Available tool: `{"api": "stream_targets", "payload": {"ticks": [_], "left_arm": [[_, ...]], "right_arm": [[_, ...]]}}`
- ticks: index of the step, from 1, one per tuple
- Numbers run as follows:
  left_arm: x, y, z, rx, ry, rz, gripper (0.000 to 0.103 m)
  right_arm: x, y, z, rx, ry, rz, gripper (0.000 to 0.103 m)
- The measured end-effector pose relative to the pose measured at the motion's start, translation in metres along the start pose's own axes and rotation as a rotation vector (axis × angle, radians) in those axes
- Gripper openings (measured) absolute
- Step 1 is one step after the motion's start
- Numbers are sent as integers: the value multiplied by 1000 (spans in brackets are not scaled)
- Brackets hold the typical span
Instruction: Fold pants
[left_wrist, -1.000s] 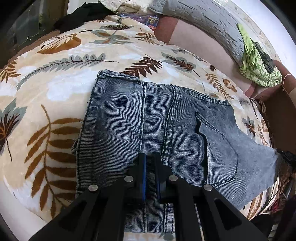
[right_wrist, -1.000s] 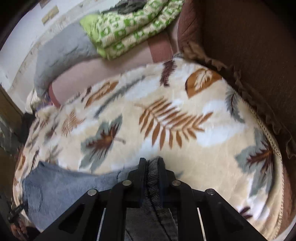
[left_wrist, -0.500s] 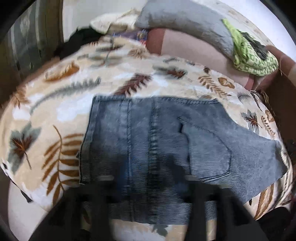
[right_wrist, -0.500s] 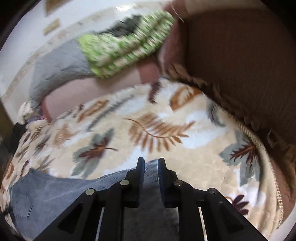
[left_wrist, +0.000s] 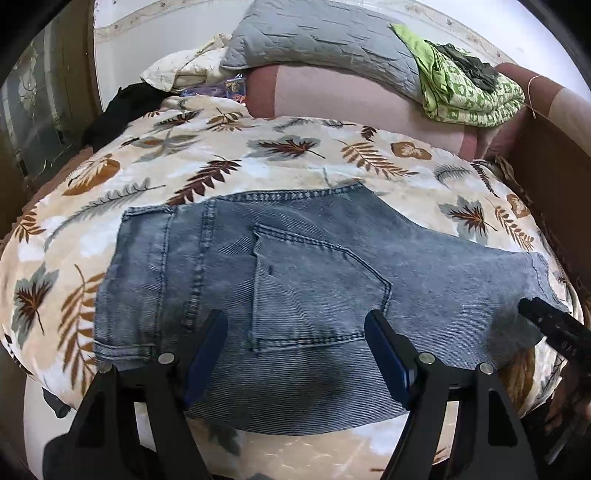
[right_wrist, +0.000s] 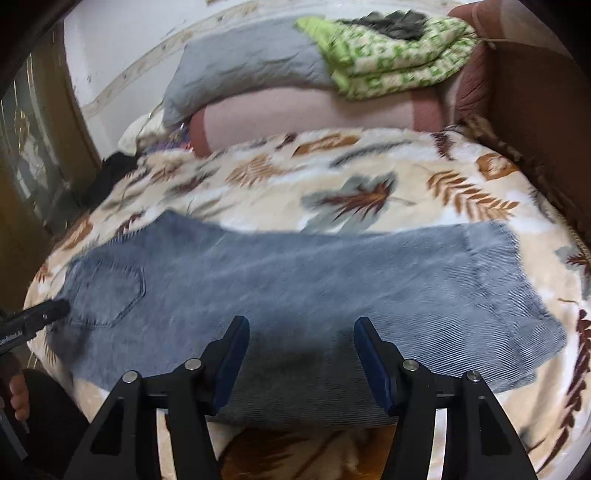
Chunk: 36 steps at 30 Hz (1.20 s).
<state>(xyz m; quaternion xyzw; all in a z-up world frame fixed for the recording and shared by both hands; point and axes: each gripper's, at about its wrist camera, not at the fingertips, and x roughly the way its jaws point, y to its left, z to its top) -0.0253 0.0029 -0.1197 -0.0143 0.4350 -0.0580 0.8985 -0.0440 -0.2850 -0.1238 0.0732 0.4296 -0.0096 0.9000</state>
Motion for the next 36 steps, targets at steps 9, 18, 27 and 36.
{"api": "stream_targets", "payload": {"ticks": [9,18,27,36], "left_arm": [[12,-1,-6,-7,15,38,77],[28,6,-13,-11,42,76,77],[31,5,-14,14,29,97,77],[31,6,-16,20,24,111,77]], "right_arm": [[18,12,-5,-33,28,-31,63],[32,14,-10,-47,72,-66,63],[37,18,-13,-70,87,-83,63],[39,19,-13,-75,89,-88,63]]}}
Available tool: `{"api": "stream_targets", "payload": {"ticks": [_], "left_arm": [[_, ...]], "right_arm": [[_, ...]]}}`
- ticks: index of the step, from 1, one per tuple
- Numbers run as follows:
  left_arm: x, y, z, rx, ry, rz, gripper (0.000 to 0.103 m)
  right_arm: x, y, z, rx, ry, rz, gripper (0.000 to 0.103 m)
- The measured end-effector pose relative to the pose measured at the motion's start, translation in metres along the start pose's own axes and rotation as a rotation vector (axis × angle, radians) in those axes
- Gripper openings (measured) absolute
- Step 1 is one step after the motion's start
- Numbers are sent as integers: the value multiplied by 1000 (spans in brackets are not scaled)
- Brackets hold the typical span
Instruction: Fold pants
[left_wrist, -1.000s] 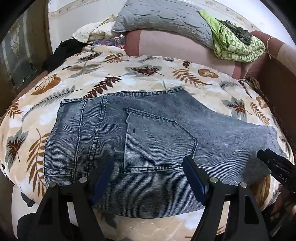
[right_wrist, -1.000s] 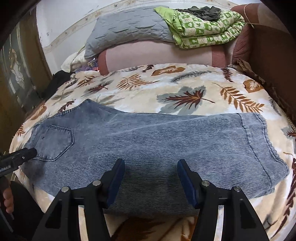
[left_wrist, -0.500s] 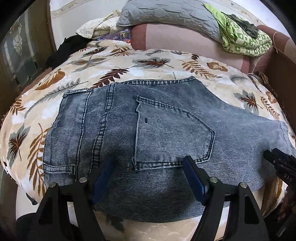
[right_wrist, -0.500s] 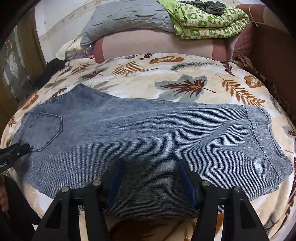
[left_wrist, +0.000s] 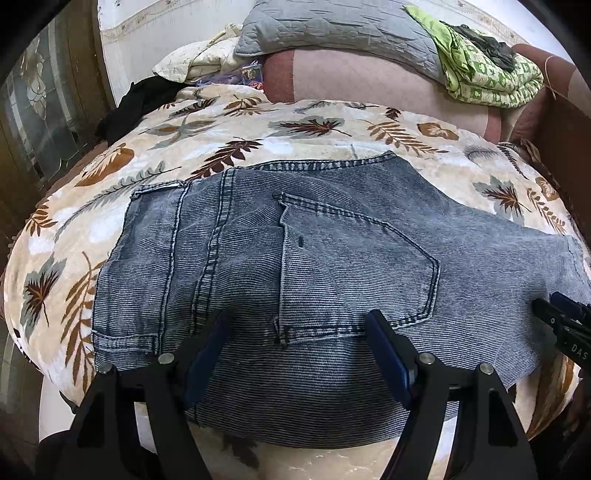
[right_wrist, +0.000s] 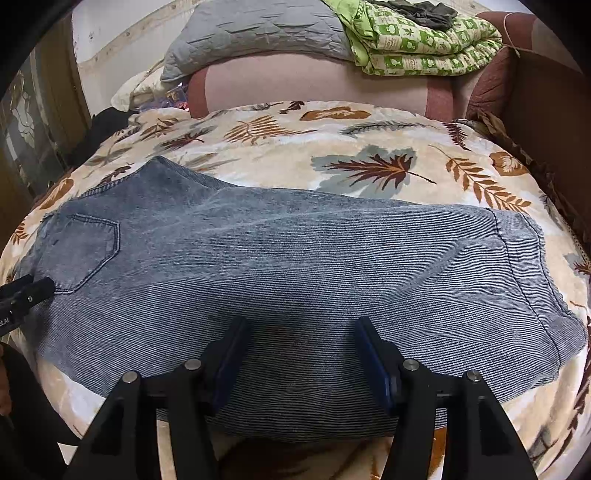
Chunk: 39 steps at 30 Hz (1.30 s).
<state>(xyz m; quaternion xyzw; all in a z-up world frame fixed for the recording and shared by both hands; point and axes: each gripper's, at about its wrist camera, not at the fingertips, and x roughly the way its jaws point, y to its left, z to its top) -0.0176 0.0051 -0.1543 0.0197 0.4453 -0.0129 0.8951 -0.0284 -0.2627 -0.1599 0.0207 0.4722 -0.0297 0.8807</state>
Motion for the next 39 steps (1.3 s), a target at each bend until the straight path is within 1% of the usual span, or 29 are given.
{"api": "stream_targets", "payload": {"ticks": [13,29,39], "left_arm": [[-2,3,0,4,-15,15,77],[-15,23,5,-20,-69,76,77],[-23,29,8,-29,-94,81,77]], "right_arm": [[1,0,0,-1,0,0,63],[1,1,0,-3,0,-2,64],[2,2,-1,-6,0,-4,65]]}}
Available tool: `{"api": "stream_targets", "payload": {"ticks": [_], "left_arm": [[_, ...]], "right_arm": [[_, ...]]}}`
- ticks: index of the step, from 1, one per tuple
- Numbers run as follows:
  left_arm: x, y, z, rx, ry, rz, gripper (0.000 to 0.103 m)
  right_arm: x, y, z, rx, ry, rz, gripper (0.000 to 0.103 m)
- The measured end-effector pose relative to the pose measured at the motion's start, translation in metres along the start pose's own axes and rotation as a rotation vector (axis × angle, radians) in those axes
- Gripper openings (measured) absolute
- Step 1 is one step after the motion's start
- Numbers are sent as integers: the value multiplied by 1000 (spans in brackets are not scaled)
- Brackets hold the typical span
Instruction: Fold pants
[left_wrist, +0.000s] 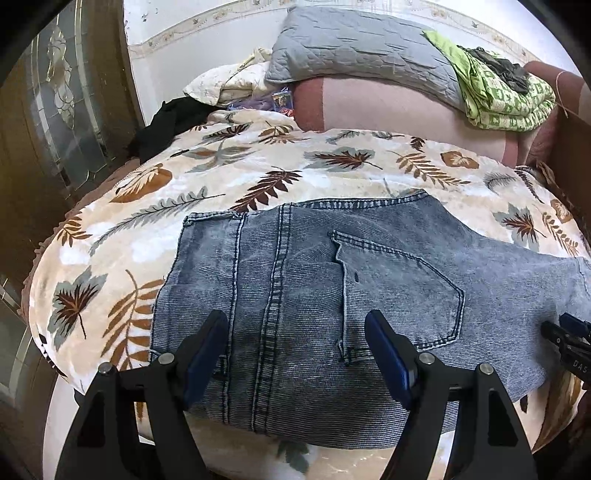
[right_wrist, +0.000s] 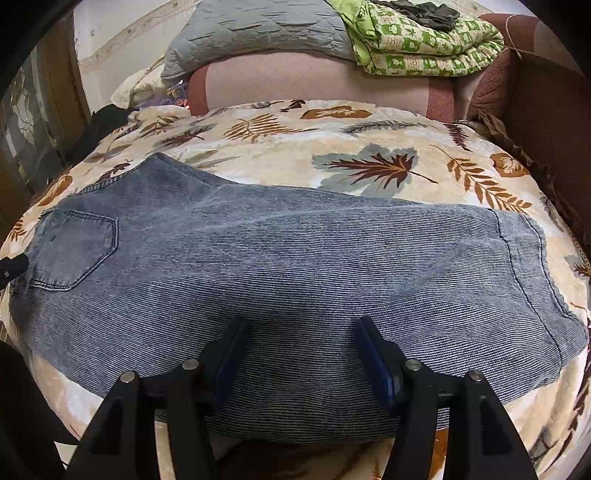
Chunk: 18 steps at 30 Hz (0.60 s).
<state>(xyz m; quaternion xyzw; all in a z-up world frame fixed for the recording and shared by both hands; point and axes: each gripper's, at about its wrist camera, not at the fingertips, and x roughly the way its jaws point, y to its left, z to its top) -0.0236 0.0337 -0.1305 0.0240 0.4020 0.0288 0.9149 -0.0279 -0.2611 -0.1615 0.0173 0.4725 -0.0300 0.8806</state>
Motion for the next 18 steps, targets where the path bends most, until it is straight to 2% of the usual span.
{"api": "stream_targets", "payload": {"ticks": [18], "left_arm": [[12,-9,-8,10,49,-26,77]], "right_arm": [[1,0,-1,-2,0,-1,65]]}}
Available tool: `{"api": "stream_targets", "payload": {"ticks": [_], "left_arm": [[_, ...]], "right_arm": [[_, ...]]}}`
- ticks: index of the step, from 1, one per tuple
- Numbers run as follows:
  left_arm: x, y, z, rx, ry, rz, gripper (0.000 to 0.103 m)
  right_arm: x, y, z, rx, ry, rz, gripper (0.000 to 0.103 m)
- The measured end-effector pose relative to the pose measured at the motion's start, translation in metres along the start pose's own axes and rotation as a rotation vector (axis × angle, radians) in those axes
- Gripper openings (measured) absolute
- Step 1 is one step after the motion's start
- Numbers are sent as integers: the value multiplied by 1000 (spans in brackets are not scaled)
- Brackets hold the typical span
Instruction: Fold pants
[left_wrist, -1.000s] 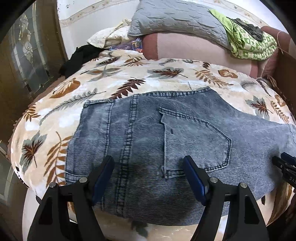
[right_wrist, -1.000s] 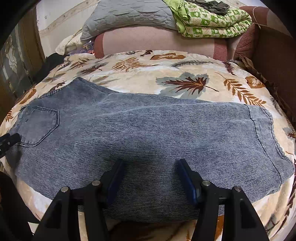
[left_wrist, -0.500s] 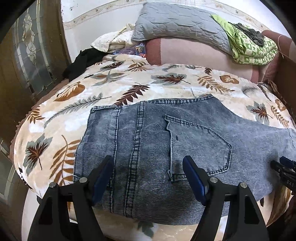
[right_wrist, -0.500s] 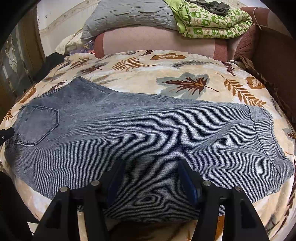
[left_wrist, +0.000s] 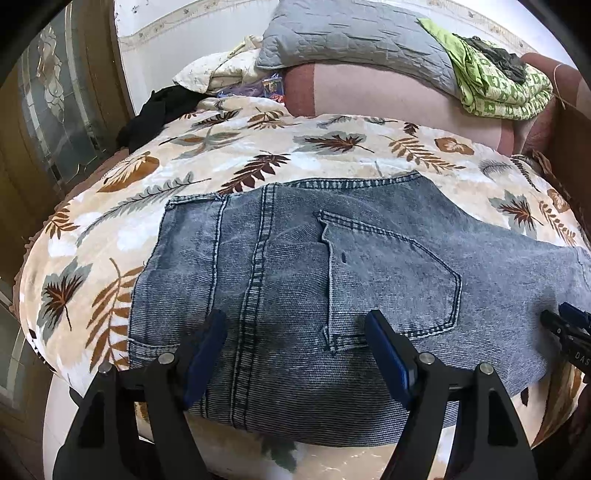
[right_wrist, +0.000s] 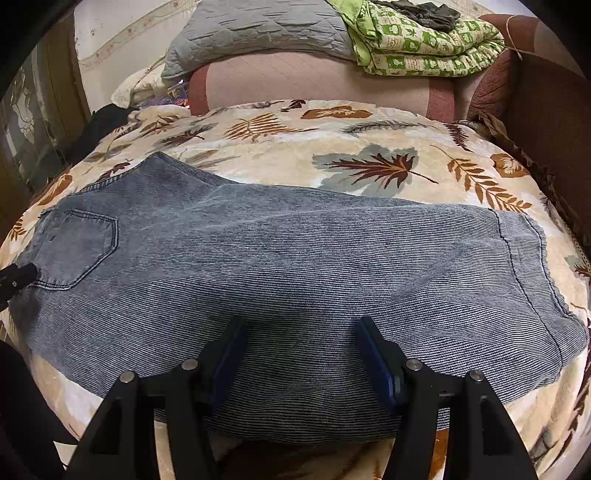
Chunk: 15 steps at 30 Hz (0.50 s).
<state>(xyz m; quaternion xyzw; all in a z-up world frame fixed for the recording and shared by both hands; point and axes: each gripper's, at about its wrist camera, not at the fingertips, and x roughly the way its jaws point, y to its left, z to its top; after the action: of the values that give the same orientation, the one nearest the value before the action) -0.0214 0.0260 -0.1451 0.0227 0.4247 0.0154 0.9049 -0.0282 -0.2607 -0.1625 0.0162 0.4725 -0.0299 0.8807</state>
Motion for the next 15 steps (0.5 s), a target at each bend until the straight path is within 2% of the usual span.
{"api": "stream_targets", "payload": {"ticks": [15], "left_arm": [[5,1,-2,-8,14,-12,77]], "right_arm": [[0,0,0,-3,0,-1,66]]}}
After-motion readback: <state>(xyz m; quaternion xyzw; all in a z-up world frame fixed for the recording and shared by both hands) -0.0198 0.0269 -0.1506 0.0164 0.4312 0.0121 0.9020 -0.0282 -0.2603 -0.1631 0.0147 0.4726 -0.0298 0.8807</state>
